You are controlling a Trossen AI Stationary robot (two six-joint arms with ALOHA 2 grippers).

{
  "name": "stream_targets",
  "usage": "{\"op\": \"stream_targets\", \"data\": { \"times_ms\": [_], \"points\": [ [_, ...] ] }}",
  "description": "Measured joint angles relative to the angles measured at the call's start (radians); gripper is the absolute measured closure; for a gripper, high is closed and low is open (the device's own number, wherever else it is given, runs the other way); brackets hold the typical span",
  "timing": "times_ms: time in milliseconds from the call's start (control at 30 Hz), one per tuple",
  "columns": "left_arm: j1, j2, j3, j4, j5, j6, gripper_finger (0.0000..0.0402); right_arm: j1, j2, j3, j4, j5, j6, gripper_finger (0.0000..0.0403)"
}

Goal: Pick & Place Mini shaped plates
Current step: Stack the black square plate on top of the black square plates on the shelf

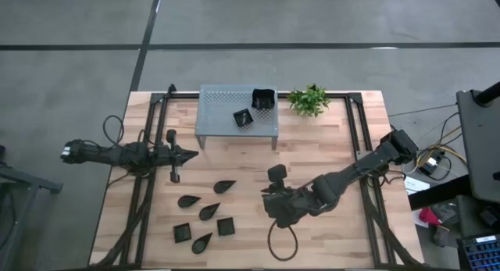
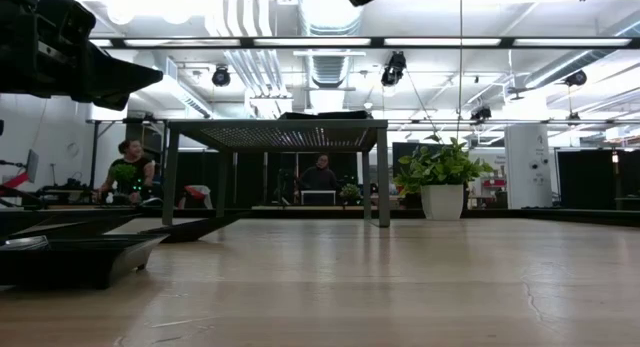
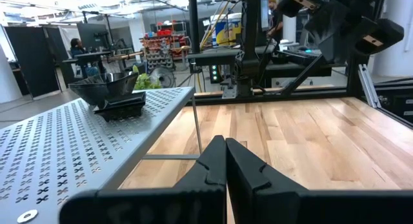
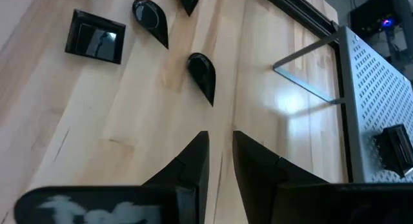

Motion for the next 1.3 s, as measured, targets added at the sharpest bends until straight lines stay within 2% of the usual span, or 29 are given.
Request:
{"op": "stream_targets", "data": {
  "times_ms": [1300],
  "points": [
    [0.0, 0.0, 0.0, 0.0, 0.0, 0.0, 0.0401, 0.056, -0.002, -0.032, -0.006, -0.003, 0.068, 0.035]
  ]
}}
